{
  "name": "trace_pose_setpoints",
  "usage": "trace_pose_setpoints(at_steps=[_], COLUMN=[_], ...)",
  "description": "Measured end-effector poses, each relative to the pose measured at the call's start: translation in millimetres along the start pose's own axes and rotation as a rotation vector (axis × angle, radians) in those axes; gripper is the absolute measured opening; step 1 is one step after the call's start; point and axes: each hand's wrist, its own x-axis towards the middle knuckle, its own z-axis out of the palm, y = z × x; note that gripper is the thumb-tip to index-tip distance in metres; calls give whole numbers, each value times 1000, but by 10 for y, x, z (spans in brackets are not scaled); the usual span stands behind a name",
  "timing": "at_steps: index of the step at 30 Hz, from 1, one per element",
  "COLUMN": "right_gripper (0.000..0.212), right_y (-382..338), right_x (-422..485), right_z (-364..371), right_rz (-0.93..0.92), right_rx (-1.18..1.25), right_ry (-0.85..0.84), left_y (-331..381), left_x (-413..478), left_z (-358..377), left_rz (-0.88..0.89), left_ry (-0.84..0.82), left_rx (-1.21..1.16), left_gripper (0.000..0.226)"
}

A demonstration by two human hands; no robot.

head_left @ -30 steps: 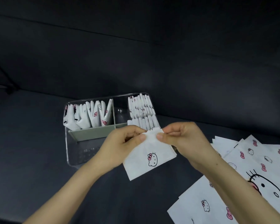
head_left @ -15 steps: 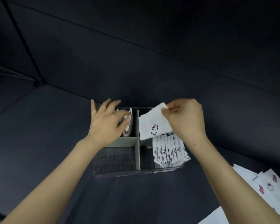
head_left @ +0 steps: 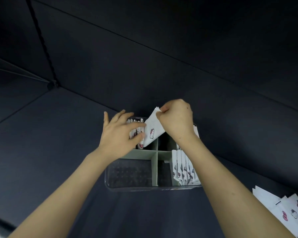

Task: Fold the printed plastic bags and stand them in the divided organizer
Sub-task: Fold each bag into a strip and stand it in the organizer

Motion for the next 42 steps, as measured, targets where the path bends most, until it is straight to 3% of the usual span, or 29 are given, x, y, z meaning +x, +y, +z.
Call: trace_pose_setpoints(at_steps=[6, 9, 17, 23, 30, 35, 38, 42], right_gripper=[36, 29, 23, 33, 24, 15, 38, 59], right_y=[105, 87, 142, 221, 752, 1711, 2213, 2711], right_x=[-240, -377, -596, -733, -1205, -2063, -2651, -3262], right_z=[408, 545, 614, 325, -440, -837, -825, -698], right_rz=[31, 53, 35, -27, 34, 313, 374, 375], right_rx=[50, 188, 201, 145, 235, 164, -37, -290], right_ry=[-139, -132, -226, -123, -32, 193, 116, -42], left_y=[-117, -133, -189, 133, 918, 1533, 1789, 1972], left_x=[-128, -172, -268, -217, -342, -782, -1087, -1312], left_z=[18, 41, 5, -36, 114, 524, 896, 1349], left_rz=[-3, 13, 44, 56, 270, 555, 673, 673], left_ry=[69, 93, 102, 182, 303, 116, -123, -425], left_rx=[-71, -129, -111, -86, -207, -324, -363, -274], left_gripper=[57, 54, 61, 51, 29, 23, 28, 41])
